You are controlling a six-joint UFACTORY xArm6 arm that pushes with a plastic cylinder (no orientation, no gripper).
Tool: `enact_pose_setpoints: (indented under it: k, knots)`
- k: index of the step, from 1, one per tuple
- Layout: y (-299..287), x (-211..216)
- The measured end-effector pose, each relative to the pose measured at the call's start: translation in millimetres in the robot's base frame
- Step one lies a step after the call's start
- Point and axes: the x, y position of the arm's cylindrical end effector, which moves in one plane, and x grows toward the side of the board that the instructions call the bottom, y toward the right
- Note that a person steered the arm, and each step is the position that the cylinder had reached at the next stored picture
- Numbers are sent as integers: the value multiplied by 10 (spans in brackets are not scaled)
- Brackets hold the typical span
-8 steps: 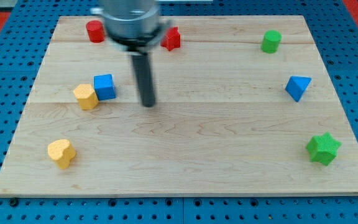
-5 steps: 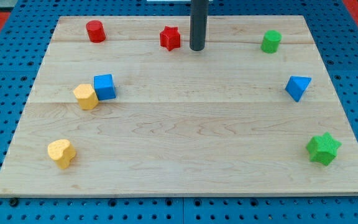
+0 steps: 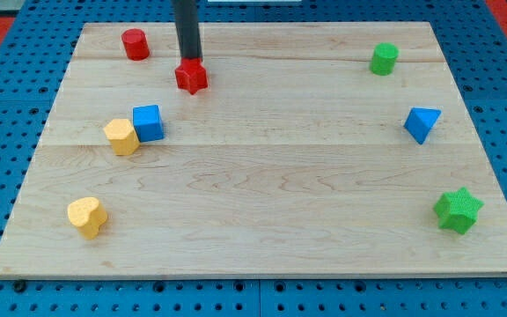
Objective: Push the red star into the blue cube
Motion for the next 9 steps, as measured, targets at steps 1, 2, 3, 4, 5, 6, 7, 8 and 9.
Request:
enact_pose_setpoints:
  k: [1, 2, 3, 4, 5, 6, 7, 8, 9]
  knots:
    - [-186, 245]
    - [-315, 563]
    - [-323, 780]
    - [-70, 475]
    - [281, -206]
    - [516, -258]
    - [473, -238]
    - [539, -159]
    - [537, 229]
